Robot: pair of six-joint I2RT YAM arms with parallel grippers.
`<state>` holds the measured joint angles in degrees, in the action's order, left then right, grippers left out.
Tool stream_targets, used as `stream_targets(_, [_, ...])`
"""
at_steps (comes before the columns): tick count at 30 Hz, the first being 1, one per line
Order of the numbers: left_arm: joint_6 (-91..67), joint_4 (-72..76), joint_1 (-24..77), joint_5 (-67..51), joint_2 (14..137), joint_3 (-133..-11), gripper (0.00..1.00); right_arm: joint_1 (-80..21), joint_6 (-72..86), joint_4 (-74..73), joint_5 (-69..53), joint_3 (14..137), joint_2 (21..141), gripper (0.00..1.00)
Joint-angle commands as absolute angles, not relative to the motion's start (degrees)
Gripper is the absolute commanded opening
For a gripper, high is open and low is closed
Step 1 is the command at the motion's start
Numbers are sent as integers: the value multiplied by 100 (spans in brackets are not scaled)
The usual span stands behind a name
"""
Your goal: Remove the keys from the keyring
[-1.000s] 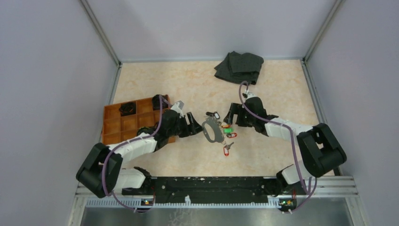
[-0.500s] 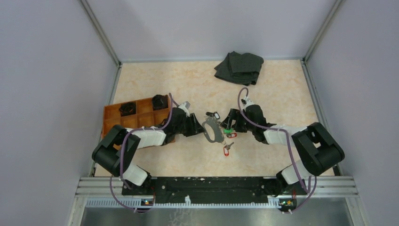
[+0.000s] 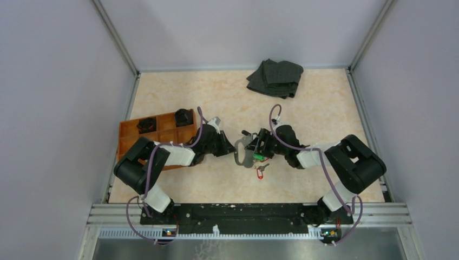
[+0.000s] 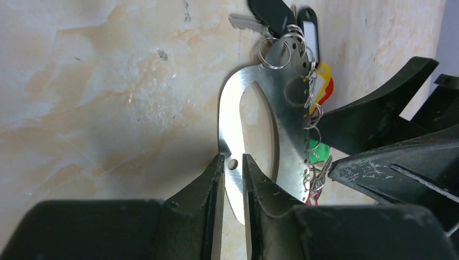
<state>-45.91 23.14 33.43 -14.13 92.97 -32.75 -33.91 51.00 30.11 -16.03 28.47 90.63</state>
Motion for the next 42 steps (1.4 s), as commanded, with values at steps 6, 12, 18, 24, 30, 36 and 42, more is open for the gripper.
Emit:
stream_targets(6, [-4652,2640,3390,-1533,9329,-3232,23,-3442,5796,3505,-2140,2777,9378,51])
stream_targets(12, [-4580,2523,3349,-1665,9170,-3268,25,-3429,5875,3652,-2154,2726,9426,22])
stream_targets(18, [-4492,2260,3064,-2060,8820,-3231,39,-3329,6071,4157,-2414,2595,9502,0])
stream_targets(24, [-4329,1908,2673,-2597,8463,-3129,52,-3238,6346,4869,-2813,2470,9574,0])
stream_targets(30, [-4361,1967,2388,-3138,8320,-2943,61,-3155,6808,5671,-3230,2389,9736,0])
stream_targets(36, [-5174,3084,2294,-3958,8339,-2653,63,-3155,7145,6179,-3382,2363,9753,0])
stream_targets(42, [-6295,4476,2294,-4469,8427,-2414,60,-3149,7254,6220,-3449,2382,9617,0])
